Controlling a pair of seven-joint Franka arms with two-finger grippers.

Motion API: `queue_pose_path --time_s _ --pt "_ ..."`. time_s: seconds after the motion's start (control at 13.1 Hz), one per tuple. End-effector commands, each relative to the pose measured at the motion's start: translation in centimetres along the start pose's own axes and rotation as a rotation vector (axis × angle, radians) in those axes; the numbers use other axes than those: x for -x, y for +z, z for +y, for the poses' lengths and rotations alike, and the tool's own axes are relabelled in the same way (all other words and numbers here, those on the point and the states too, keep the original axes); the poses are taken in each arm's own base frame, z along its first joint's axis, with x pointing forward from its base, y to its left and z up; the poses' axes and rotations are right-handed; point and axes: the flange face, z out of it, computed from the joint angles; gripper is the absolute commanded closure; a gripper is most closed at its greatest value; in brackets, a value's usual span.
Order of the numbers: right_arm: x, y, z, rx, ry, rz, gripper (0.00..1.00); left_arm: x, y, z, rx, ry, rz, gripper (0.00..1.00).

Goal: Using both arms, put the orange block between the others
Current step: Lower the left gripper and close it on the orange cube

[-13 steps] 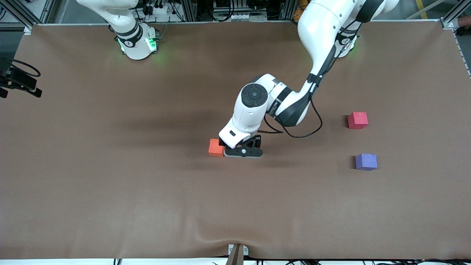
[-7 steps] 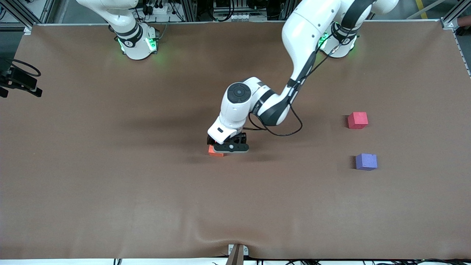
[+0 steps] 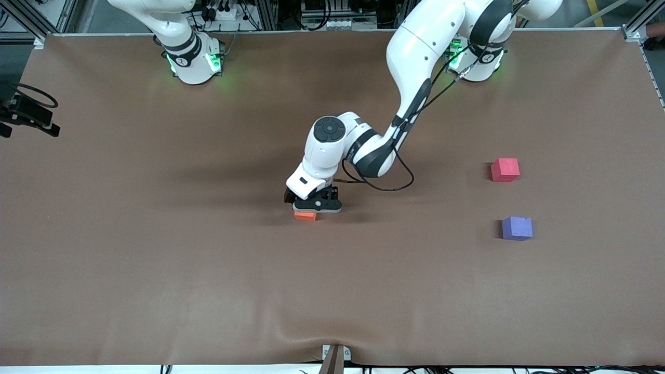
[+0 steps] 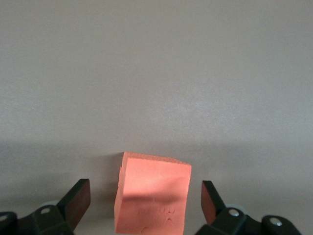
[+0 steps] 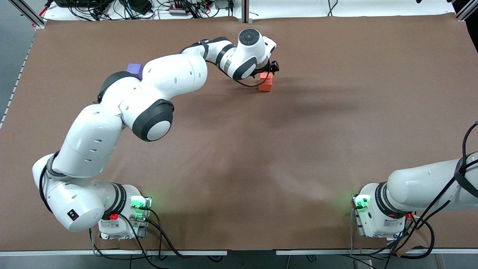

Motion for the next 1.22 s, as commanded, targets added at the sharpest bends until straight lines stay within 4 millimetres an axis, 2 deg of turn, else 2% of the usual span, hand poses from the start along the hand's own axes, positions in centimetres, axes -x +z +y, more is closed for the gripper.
queue_pose_path --time_s 0.0,0.23,0.38,0.53,0.92,0.99,1.07,1.15 --pt "0.3 -0.4 -0.8 0.003 -0.016 -0.001 0.0 -0.3 -0.1 0.8 0.006 0.034 0.039 0.0" --pt "0.4 -0.4 -0.8 0.002 -0.018 -0.008 0.0 1.3 1.0 1.4 0.008 0.058 0.038 0.0" --pt "0.3 -0.3 -0.8 0.002 -0.018 -0.01 0.0 1.3 2.8 0.4 -0.009 0.057 0.039 0.0" --pt "0.3 -0.2 -0.8 0.002 -0.018 -0.011 0.0 2.0 2.8 1.0 -0.003 0.082 0.062 0.0" --pt "0.3 -0.1 -0.8 0.002 -0.018 -0.014 0.0 2.5 3.6 0.8 -0.02 0.094 0.063 0.0" --pt "0.4 -0.1 -0.8 0.002 -0.018 -0.018 0.0 2.6 3.7 0.7 -0.024 0.098 0.06 0.21" --pt "0.4 -0.1 -0.8 0.002 -0.018 -0.019 0.0 2.6 3.7 0.7 -0.026 0.104 0.059 0.37" --pt "0.4 -0.2 -0.8 0.002 -0.018 -0.018 0.0 2.6 3.6 0.6 -0.029 0.105 0.058 0.61"
